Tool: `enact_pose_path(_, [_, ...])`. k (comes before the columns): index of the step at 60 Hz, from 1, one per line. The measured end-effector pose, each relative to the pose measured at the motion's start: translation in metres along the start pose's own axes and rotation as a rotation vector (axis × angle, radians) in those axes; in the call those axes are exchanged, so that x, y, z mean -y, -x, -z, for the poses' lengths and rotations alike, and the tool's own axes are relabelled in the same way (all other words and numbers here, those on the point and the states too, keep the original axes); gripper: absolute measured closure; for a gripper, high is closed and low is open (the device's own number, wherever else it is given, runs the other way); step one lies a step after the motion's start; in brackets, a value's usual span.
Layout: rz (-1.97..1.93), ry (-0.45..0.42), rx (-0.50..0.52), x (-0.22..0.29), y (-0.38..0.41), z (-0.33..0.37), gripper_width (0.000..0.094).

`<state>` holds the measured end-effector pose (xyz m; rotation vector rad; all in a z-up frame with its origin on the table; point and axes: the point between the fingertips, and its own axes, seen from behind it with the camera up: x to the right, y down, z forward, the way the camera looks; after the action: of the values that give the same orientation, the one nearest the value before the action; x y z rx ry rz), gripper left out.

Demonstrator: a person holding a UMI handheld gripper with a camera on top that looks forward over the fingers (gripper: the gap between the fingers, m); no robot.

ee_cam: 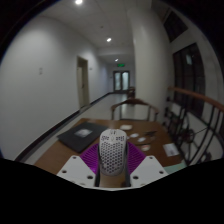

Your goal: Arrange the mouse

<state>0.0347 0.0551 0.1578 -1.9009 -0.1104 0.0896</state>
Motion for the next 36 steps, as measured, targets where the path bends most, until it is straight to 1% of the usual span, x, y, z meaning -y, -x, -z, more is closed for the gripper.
enact_pose_path(2, [0.003,-0.021,-0.053,0.004,-0.033,0.013,0.0595])
enact_pose_path(5, [-0.008,-0.004,-0.120,-0.002,-0.083,0.032,0.0597])
enact_pose_path(9, [-0.046,0.084,-0.174,-0.047,-0.131,0.041,0.0596])
enact_pose_path(10, [-0.051,0.108,-0.181,-0.073,-0.141,0.037,0.0597])
enact_pose_path(14, [-0.087,0.232,-0.207,-0.124,-0.176,0.038,0.0599])
enact_pose_path(17, [-0.102,0.292,-0.212,-0.156,-0.188,0.038,0.0594])
enact_pose_path(18, [-0.103,0.300,-0.210,-0.169,-0.187,0.036,0.0595])
enact_pose_path(22, [-0.123,0.335,-0.194,-0.189,-0.191,0.033,0.0592])
enact_pose_path(24, [-0.136,0.318,-0.181,-0.189,-0.191,0.030,0.0594])
enact_pose_path(26, [-0.152,0.324,-0.174,-0.189,-0.189,0.033,0.0588])
enact_pose_path(29, [-0.158,0.334,-0.162,-0.190,-0.190,0.032,0.0485])
enact_pose_path(32, [-0.134,0.350,-0.147,-0.191,-0.189,0.032,0.0410])
enact_pose_path(33, [-0.127,0.355,-0.145,-0.191,-0.189,0.034,0.0399])
enact_pose_path(36, [-0.119,0.379,-0.150,-0.194,-0.189,0.045,0.0291])
